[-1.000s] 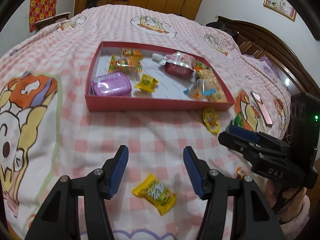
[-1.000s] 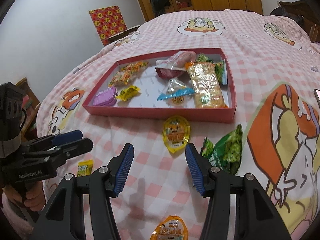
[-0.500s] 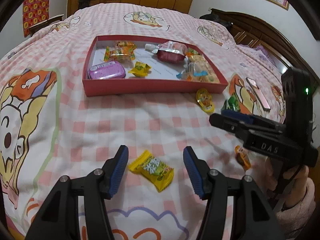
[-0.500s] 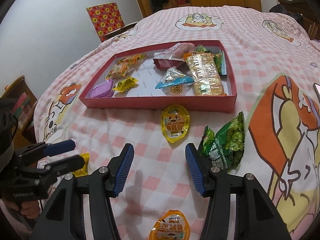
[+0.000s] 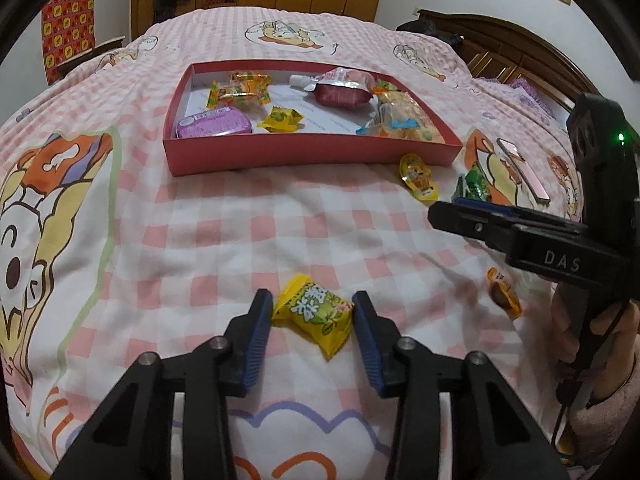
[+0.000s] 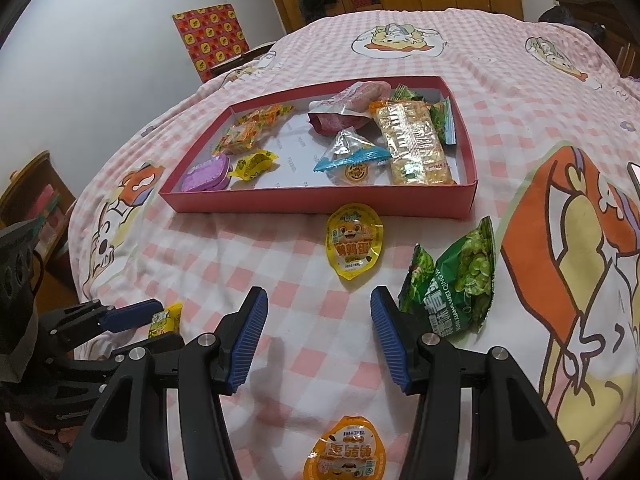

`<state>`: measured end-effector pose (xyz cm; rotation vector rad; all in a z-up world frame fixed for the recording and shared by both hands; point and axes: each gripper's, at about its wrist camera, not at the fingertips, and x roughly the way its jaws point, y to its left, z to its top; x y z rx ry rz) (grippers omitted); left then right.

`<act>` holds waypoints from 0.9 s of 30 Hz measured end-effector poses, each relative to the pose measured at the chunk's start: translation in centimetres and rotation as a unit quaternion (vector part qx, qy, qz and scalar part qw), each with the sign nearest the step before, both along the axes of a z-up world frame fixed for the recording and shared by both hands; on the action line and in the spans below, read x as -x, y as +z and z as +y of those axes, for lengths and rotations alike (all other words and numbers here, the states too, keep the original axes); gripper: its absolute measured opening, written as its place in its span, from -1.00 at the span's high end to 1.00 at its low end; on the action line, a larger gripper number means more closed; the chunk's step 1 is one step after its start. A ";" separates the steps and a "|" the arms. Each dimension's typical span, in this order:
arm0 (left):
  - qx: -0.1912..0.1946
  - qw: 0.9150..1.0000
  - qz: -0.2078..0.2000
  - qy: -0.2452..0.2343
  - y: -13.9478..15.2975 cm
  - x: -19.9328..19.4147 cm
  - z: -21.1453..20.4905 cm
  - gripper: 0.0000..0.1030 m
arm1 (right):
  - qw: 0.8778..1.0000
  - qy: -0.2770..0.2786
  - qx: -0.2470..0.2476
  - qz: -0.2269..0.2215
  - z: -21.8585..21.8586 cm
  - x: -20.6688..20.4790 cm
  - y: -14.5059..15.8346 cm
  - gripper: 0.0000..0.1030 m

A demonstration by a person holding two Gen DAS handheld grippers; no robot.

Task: Organize snacks
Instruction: 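Close the left tool on a yellow candy pack while the right tool grasps the yellow jelly pouch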

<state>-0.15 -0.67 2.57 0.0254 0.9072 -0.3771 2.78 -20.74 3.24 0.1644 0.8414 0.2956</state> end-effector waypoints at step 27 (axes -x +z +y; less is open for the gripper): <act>0.017 1.000 -0.005 0.020 -0.3 -1.0 1.0 0.34 | 0.998 -0.027 0.052 -0.021 1.1 -3.9 0.1 0.08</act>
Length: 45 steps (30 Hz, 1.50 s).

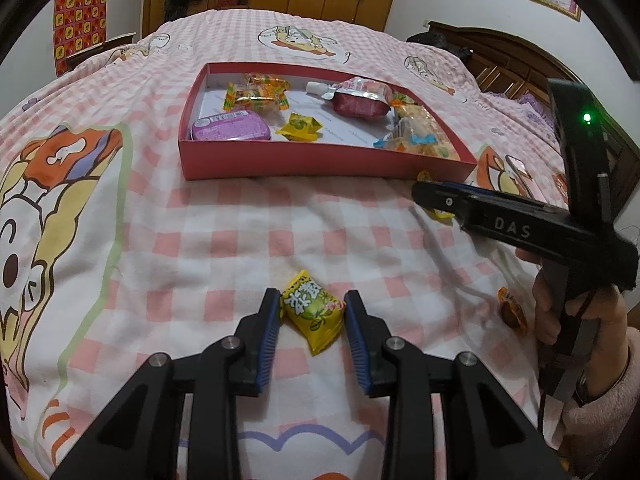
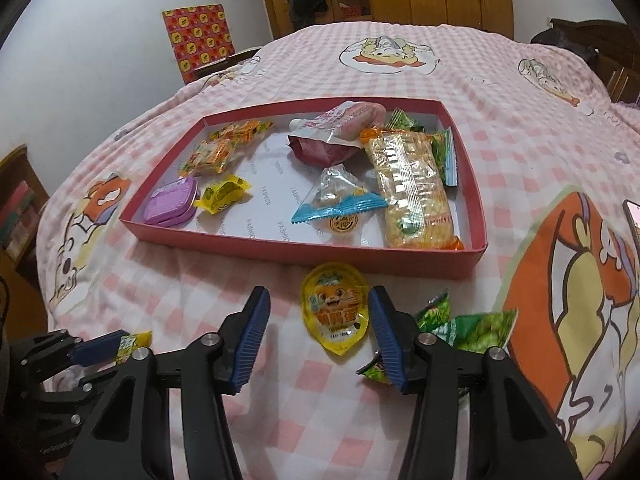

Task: Organize snacks
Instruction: 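Close the left tool on a yellow candy pack while the right tool grasps the yellow jelly pouch, then carry the yellow pack in the left tool into the box while the right tool carries the pouch there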

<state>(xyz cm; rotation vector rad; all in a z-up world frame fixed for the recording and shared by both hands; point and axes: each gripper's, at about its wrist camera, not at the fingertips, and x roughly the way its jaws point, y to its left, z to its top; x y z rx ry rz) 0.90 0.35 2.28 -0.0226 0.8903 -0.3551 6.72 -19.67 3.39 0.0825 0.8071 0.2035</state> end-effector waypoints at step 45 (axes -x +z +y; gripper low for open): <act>0.030 0.997 -0.073 0.005 7.2 -7.2 -2.1 0.35 | 0.998 0.034 -0.044 -0.017 -0.3 0.4 3.4 0.52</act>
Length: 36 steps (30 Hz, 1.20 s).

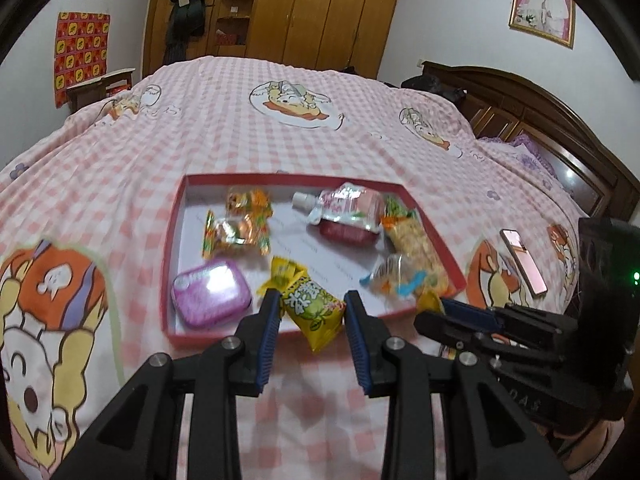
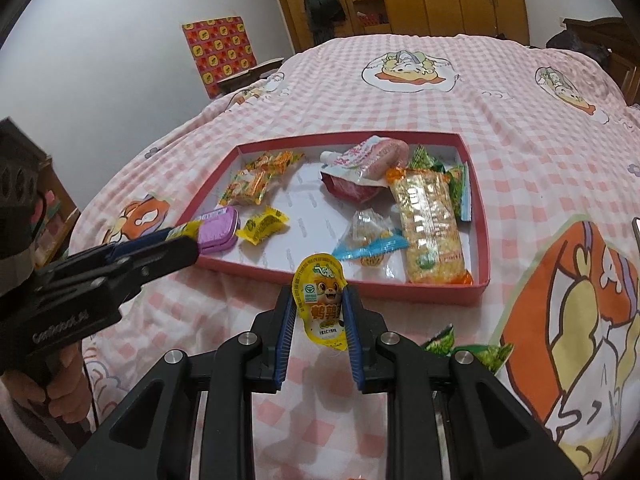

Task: Organize snacks
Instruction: 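Carry the yellow pack in the left tool into the box while the right tool carries the pouch there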

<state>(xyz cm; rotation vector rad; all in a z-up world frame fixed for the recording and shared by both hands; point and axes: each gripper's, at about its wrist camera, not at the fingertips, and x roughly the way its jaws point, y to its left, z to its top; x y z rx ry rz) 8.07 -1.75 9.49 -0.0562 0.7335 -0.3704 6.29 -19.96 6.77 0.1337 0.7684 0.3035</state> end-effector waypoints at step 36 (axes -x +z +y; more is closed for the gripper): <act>-0.020 0.999 0.027 0.023 -4.7 -11.0 -3.1 0.34 | 0.999 -0.030 0.013 -0.023 -1.6 -7.6 0.6 0.52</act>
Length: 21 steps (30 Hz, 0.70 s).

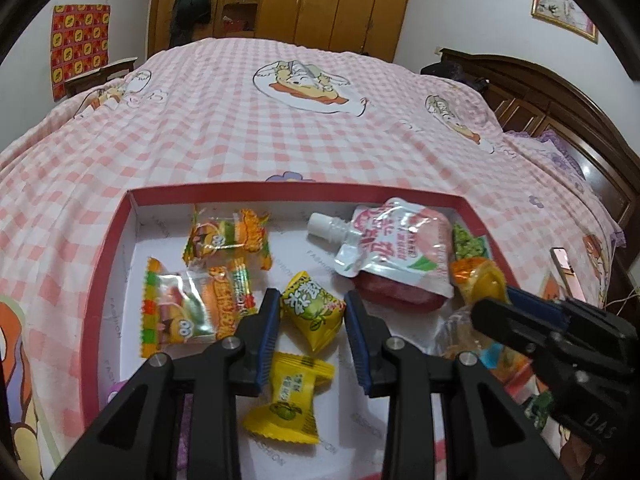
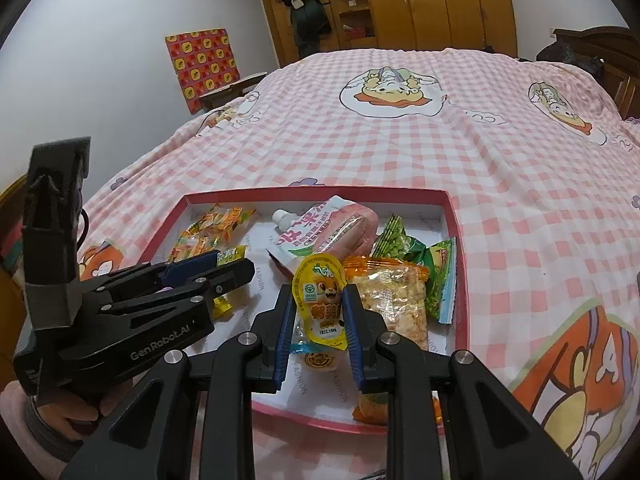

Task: Organize snacks
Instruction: 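Carry the yellow pack in the left tool into the box while the right tool carries the pouch there, then open the left tool to drop the yellow pack while the right tool releases the pouch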

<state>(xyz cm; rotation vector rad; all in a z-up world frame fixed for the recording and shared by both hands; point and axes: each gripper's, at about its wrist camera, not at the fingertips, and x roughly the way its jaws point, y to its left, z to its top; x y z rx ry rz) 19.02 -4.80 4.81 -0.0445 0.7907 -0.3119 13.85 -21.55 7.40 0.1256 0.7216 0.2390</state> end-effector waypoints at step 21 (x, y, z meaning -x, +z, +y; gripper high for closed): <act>0.008 1.000 0.002 0.007 0.1 0.0 0.3 0.17 | 1.000 0.007 -0.004 0.002 0.3 -0.5 -0.7 0.51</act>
